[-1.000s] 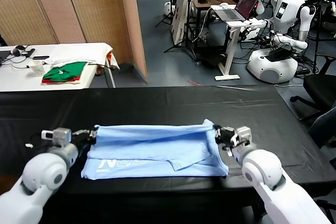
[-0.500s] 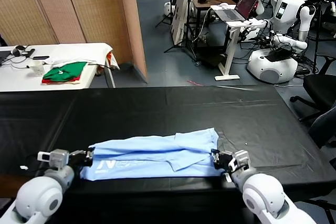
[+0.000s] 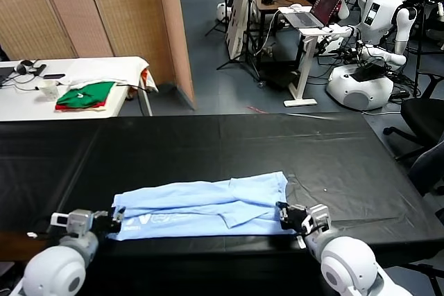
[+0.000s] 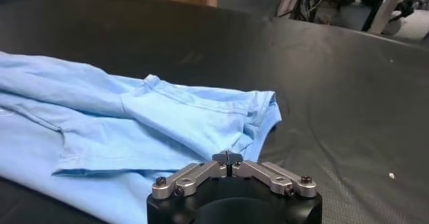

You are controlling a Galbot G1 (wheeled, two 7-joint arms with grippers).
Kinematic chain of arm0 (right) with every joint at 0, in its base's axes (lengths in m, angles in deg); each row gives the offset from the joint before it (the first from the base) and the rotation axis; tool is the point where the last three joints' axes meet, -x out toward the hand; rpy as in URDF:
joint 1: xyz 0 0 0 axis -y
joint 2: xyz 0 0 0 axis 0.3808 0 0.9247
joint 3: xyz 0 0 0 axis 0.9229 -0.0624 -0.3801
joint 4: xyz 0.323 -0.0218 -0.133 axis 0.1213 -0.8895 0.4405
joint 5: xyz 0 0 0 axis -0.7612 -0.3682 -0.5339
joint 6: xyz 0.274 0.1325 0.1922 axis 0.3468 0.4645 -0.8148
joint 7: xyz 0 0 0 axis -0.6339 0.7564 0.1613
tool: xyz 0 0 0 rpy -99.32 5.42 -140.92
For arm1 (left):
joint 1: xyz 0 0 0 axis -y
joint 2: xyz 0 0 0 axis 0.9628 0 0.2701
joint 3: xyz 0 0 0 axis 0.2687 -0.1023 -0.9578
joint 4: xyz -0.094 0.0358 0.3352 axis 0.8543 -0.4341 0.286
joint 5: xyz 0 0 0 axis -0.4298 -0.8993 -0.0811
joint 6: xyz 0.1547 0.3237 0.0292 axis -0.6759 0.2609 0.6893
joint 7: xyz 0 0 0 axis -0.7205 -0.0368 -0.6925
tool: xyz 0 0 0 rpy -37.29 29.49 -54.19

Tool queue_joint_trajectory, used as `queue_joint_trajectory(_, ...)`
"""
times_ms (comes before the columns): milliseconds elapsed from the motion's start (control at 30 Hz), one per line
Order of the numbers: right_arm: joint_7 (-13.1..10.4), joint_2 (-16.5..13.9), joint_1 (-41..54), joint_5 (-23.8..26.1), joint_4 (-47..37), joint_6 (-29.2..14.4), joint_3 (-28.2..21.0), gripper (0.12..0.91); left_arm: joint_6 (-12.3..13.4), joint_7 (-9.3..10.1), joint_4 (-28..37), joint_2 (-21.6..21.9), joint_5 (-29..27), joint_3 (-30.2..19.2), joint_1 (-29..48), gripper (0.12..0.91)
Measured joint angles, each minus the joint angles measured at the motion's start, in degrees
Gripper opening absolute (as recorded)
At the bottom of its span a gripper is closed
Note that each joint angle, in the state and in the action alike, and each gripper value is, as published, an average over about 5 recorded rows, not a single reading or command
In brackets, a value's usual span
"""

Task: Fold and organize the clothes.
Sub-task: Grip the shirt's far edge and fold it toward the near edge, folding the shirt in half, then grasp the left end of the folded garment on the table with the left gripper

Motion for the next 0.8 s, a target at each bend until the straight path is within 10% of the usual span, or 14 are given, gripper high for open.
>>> queue_joint_trajectory(200, 0.02, 1.31, 0.45, 1.35, 1.07, -0.22, 3.44, 0.884, -0.01, -0.27, -3.69, -2.52, 0.65, 2.61, -2.24, 0.883)
queue_joint_trajectory(800, -0.46, 11.11, 10.51, 4.53, -15.46, -7.24, 0.85, 0.907, 2.32, -1.98, 6.68, -5.14, 2.82, -2.44, 11.15, 0.907)
